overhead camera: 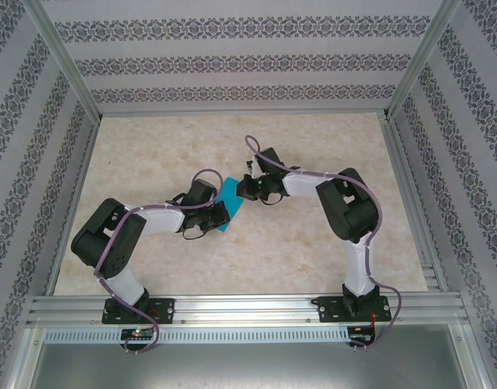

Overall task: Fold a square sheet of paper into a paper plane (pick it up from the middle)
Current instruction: First fold in half a square sheet of paper at the center of the table.

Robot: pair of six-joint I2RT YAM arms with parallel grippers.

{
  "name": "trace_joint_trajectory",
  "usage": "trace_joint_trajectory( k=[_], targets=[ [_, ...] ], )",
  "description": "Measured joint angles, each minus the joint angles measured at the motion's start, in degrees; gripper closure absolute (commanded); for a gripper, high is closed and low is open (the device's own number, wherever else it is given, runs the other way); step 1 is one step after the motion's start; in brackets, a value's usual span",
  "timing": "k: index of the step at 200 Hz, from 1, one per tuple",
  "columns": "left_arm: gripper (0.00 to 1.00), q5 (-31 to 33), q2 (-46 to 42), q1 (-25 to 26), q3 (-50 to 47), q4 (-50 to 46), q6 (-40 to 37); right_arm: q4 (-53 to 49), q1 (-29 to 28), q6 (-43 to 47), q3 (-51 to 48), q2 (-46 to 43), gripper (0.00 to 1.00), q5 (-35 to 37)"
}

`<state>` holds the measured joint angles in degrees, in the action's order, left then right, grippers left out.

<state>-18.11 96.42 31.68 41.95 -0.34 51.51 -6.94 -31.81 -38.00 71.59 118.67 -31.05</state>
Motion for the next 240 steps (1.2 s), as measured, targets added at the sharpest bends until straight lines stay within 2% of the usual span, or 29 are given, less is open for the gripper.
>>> trace_joint_trajectory(
  k=[76,121,157,240],
  targets=[
    [0.97,-3.9,0.1,0.0,3.7,-2.8,-5.5,-4.1,-0.3,2.0,2.4,2.0,0.98,0.4],
    [0.98,-4.3,4.2,0.0,7.2,-1.3,-6.7,-4.7,-0.3,2.6,2.6,2.1,0.98,0.5],
    [0.99,-4.1,6.4,-0.2,7.3,-0.8,-7.6,-5.0,-0.3,3.1,2.8,2.1,0.98,0.5],
    [1.0,-5.5,4.3,-0.2,2.8,3.2,-9.8,-9.2,-0.3,3.3,5.2,2.9,0.99,0.8]
  ],
)
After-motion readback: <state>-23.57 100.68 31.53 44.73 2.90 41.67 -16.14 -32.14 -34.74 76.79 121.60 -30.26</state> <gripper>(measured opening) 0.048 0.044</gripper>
